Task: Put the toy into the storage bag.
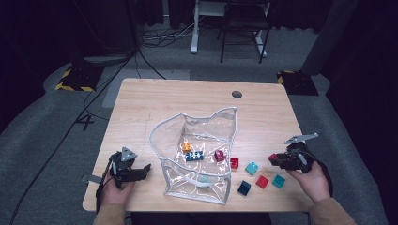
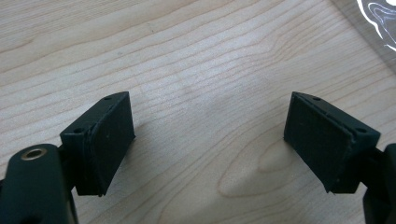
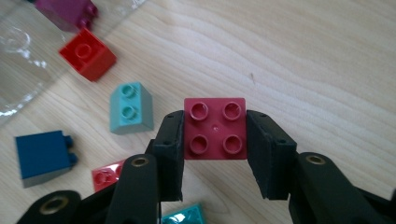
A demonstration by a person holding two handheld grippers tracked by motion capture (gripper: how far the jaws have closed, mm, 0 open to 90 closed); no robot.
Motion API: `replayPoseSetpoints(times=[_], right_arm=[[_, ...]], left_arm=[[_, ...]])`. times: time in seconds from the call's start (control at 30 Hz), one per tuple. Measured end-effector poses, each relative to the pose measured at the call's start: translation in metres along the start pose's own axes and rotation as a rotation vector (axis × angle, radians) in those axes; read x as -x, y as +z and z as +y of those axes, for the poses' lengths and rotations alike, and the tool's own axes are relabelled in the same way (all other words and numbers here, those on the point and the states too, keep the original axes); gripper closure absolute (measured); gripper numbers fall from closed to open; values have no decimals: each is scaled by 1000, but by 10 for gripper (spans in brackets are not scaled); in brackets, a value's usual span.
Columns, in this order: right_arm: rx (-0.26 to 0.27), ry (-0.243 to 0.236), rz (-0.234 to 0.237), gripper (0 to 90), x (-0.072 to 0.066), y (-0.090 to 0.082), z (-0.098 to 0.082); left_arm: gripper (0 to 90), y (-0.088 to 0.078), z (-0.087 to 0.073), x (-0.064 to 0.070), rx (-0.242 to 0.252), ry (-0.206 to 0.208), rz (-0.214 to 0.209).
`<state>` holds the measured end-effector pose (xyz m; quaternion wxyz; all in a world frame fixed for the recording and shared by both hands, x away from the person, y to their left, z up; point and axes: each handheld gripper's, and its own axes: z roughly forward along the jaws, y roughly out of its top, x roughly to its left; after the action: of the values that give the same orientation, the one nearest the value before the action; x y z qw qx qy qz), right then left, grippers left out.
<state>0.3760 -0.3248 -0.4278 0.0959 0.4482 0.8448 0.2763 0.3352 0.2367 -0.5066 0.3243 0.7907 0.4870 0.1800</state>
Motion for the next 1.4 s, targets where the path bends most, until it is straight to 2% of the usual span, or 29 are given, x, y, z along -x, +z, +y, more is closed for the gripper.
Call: replayPoseSetpoints(times=[0.2,0.3,0.37,0.7,0.8,0.9,1.2,1.4], right_arm=[[56,-9,24,591,-4,-17,10],[83,-4,62,591,-5,-25,14],[98,-5,68,591,-7,-29,16],[164,-52,72,591,-20,-54,33],[189,-59,94,591,-24,-61,38],[224,-60,139,592,-27,-69,44],[280,-112,166,592,-42,-86,58],[323,-142,167,592,-51,-96,68]], left_arm=[[164,0,0,0,0,0,0],[163,0,0,0,0,0,0],[164,0,0,0,0,0,0],[164,0,0,0,0,0,-1],[163,0,0,0,0,0,-1],[164,0,0,0,0,0,-1],[163,0,0,0,0,0,-1],[164,0,0,0,0,0,-1]])
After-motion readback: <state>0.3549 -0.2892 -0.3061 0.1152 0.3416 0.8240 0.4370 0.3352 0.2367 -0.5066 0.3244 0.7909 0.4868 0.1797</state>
